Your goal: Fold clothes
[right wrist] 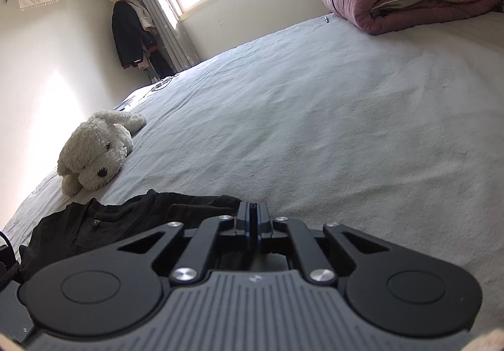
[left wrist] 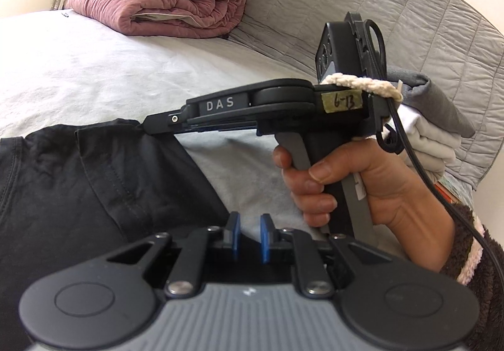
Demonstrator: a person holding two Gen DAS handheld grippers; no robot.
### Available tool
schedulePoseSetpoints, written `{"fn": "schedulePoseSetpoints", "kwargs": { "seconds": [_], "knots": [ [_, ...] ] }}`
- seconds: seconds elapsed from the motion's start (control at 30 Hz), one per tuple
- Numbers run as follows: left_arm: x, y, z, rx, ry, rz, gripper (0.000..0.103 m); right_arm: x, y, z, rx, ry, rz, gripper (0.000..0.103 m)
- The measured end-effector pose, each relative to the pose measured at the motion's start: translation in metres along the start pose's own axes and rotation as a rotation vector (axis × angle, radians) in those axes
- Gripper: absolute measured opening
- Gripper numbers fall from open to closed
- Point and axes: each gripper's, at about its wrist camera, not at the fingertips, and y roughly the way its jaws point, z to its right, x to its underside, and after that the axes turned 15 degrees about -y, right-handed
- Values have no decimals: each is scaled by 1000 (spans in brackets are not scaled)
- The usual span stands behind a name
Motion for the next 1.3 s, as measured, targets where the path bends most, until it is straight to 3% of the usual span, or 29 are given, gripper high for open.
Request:
{"fn": "schedulePoseSetpoints", "kwargs": {
  "seconds": [0.07,0.27,0.37,0.5,0.57,0.6,0.73,0.83,0.87,0.9,1.0,1.07,1.13,1.3],
  "knots": [
    [0,-1,-1,7,-6,0,14,-1,-3,2,-4,9,4,5],
    [2,-1,-2,15,-6,-3,17,-6,-20,5,-29,25,61,32],
    [2,-2,-3,20,-9,-5,17,-11,-27,0,-88,-22,69,32],
    [1,0,-4,26,-12,-8,18,-9,-16,-17,-137,-125,-7,32],
    [1,0,-5,29,-12,-11,18,-5,-7,-26,-82,-192,-51,28],
    [1,1,-4,30,-12,-12,18,-3,-3,-29,-30,-226,-66,15],
    [1,0,-5,33,-13,-14,18,0,4,-25,74,-241,-67,7],
    [2,-2,-6,39,-17,-13,19,0,5,-26,108,-251,-48,7],
    [2,-3,-6,45,-19,-12,20,-1,3,-26,129,-252,-40,13],
    [1,-5,-6,52,-19,-12,21,-3,0,-25,122,-240,-27,26],
    [0,-16,-4,41,2,5,22,-8,-12,-20,89,-201,13,30],
    [-2,-26,-3,15,19,35,15,-11,-18,-18,50,-180,26,37],
    [-7,-33,-7,42,-12,38,12,-13,-22,-16,-11,-166,22,40],
    [0,-23,-2,95,7,-85,10,-14,-23,-19,-148,-171,-19,40]
  ]
}}
